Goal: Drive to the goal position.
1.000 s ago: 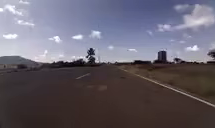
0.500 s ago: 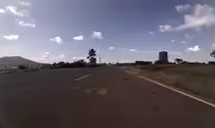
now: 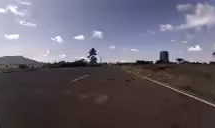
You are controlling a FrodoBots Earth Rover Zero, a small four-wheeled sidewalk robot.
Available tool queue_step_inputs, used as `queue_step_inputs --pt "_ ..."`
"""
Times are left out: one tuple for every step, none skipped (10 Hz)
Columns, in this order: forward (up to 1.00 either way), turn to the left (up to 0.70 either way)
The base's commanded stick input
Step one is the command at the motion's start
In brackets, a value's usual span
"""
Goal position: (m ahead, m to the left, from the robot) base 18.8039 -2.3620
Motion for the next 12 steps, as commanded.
queue_step_inputs --pt "0.85 0.01" --pt "0.85 0.01" --pt "0.85 0.01" --pt "0.85 0.01" --pt "0.85 0.01" --pt "0.85 0.01" --pt "0.85 0.01" --pt "0.85 0.01" --pt "0.85 0.01" --pt "0.85 0.01" --pt "0.85 0.01" --pt "0.85 0.01"
